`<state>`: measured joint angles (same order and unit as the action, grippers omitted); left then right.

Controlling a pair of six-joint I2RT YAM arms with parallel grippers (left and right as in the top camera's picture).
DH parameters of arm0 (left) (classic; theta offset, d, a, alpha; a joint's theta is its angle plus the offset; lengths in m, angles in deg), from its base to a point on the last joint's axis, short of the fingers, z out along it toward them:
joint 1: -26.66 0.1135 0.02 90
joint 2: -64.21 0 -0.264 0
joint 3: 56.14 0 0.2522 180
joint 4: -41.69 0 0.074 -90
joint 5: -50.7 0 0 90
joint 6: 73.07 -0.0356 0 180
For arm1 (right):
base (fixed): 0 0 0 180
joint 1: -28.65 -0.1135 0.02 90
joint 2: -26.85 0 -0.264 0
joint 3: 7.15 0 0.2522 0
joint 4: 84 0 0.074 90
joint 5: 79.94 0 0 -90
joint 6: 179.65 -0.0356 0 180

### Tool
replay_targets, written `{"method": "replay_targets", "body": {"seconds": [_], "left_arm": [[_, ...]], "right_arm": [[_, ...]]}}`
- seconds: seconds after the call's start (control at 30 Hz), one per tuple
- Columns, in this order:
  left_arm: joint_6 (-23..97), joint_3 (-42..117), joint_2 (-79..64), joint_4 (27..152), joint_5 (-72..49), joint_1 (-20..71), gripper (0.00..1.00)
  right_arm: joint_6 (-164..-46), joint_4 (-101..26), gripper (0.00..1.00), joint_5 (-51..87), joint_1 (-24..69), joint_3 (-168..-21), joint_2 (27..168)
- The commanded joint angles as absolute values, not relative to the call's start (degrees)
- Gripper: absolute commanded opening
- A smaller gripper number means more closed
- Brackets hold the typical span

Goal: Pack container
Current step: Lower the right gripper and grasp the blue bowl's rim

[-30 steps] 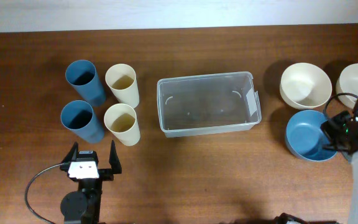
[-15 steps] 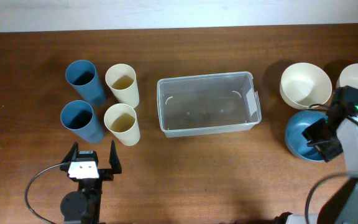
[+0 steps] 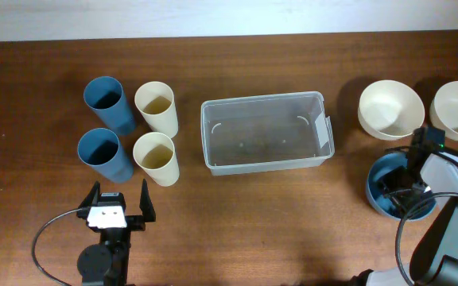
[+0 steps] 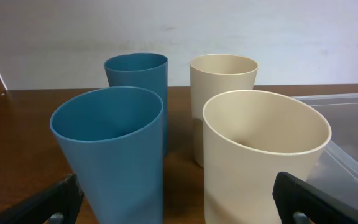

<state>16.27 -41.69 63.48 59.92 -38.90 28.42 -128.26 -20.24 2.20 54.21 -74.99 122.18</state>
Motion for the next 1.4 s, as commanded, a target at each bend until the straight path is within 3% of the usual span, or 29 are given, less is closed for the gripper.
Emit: {"method": "replay_targets", "body": {"seconds": [0.0,0.37,0.7,1.0,1.27,1.37], "left_arm": [[15.2,-41.9,63.9,60.2,-39.1,28.8,1.00],[15.2,-41.9,63.9,60.2,-39.1,28.8,1.00],[15.2,-41.9,63.9,60.2,-39.1,28.8,1.00],[15.2,-41.9,63.9,60.2,-39.1,28.8,1.00],[15.2,-41.9,63.9,60.2,-39.1,28.8,1.00],[15.2,-41.9,63.9,60.2,-39.1,28.8,1.00]], "right_arm": [[-127.2,-21.0,0.66,3.3,55.8,-75.1,121.4],[-122.9,-14.5,0.63,5.8,56.0,-80.4,108.7],[-126.6,-8.7,0.78,3.6,58.9,-77.4,99.4],[-126.5,-19.8,0.78,9.1,67.6,-63.8,99.7],[-124.4,-28.2,0.78,12.2,68.5,-59.3,102.8],[-124.4,-29.4,0.68,12.2,68.5,-59.3,105.0]]}}
